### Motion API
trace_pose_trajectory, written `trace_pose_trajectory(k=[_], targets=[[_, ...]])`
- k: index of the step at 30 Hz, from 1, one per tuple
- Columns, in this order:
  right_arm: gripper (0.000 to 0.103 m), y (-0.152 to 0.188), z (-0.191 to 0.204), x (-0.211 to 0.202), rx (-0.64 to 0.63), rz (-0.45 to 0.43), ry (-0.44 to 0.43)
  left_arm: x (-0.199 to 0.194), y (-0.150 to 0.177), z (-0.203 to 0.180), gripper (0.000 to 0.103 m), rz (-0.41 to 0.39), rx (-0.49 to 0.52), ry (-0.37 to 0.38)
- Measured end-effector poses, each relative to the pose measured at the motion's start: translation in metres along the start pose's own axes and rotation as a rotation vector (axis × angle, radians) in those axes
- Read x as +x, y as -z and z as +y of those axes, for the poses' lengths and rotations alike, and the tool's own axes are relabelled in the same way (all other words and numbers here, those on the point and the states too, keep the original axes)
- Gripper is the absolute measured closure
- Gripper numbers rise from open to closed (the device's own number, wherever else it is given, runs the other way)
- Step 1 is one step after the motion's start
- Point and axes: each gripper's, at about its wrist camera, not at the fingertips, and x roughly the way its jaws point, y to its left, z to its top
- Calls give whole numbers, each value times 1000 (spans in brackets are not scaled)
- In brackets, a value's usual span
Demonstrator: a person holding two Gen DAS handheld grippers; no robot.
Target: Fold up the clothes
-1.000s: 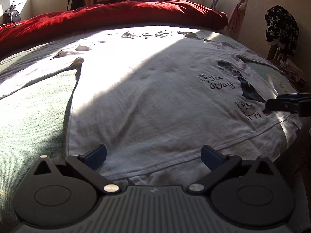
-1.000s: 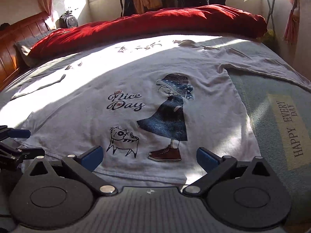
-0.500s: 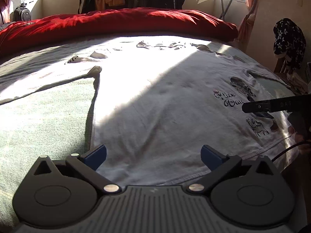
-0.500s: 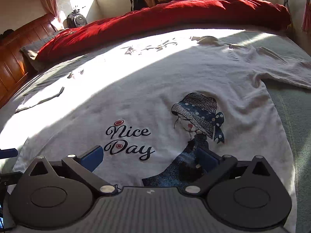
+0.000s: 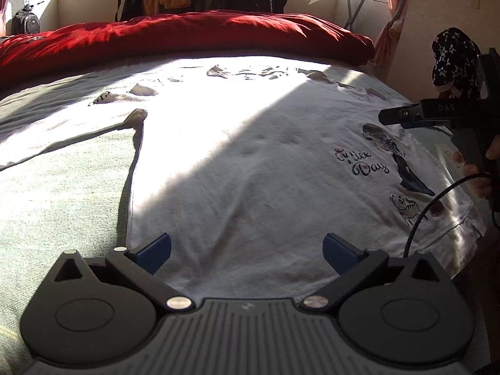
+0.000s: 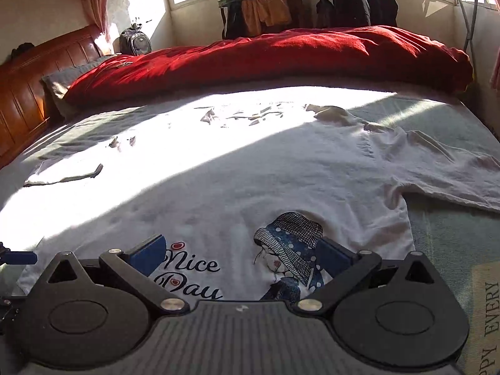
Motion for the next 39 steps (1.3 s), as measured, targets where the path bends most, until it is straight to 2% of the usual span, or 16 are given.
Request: trace_pose_trajectory(k=[4,7,12,14,17,19,22,25,26,32,35,39], targets=[[0,-14,-31,36,82,48,-52,1,-2,6,0,-1,-10,-12],[0,-8,-56,48,122,78,9,5,-5,8,0,1,-24,-6],[0,-10,-84,24,189,24,165,5,-6,2,0,1,-8,6],[0,-7,-81,10,198,14,90,6,-5,-1,0,9,-5,8],[0,6,-63,5,171,49,-39,4,-4,-6,0,14,2,9],[0,18,-56,10,166,88,-63,-2,-4,-10,0,9,15,10],[0,31,-58,6,141,78,6,-14,-3,-14,0,-8,31,16],[0,33,-62,-12,191,70,145,-21,-3,-16,0,-16,23,28],[0,35,-61,-21,204,58,153,-22,-2,-17,0,-16,21,31],[0,65,-27,-55,164,48,68,-29,1,-29,0,-20,44,54],[0,88,-19,-58,176,92,116,-37,3,-35,0,-31,66,55],[0,110,-15,-73,182,85,189,-50,6,-36,0,-46,66,62]])
